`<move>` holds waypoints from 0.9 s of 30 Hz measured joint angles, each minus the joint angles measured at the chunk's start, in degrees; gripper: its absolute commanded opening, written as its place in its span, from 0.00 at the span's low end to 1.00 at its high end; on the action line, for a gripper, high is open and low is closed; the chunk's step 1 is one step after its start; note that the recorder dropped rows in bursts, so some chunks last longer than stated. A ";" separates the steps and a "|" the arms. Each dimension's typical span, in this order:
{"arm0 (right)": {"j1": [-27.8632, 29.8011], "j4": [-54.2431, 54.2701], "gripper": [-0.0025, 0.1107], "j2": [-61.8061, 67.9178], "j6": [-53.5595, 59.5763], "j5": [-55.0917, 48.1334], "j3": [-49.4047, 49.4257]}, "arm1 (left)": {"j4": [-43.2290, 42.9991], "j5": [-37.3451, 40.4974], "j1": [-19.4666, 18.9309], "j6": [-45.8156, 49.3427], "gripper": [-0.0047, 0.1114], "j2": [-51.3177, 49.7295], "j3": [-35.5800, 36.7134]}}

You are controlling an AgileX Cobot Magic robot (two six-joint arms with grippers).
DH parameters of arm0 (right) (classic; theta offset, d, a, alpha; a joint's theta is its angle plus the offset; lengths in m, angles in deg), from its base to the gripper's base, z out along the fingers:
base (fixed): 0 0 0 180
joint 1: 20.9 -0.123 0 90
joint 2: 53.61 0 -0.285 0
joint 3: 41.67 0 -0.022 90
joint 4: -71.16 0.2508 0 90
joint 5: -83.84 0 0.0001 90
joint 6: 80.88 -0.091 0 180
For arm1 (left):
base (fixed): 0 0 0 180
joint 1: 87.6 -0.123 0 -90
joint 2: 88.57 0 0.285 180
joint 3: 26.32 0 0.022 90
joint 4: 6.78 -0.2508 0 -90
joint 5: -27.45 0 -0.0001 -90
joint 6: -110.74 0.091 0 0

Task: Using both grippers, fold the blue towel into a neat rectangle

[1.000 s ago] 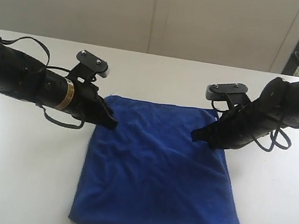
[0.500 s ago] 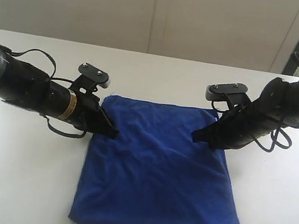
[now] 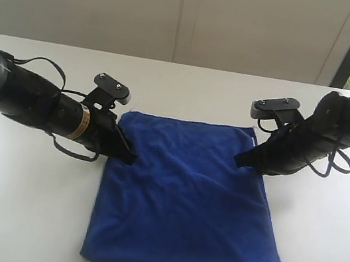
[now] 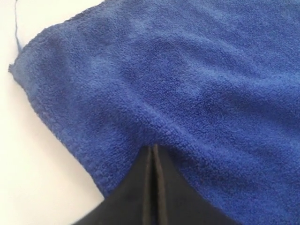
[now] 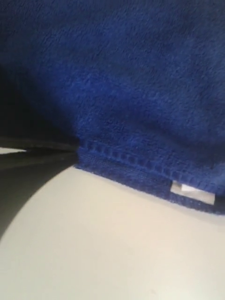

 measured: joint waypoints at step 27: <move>-1.84 13.21 0.02 2.17 9.93 -3.81 -2.87 | 1.09 -1.59 0.00 -0.85 0.04 -1.74 -2.89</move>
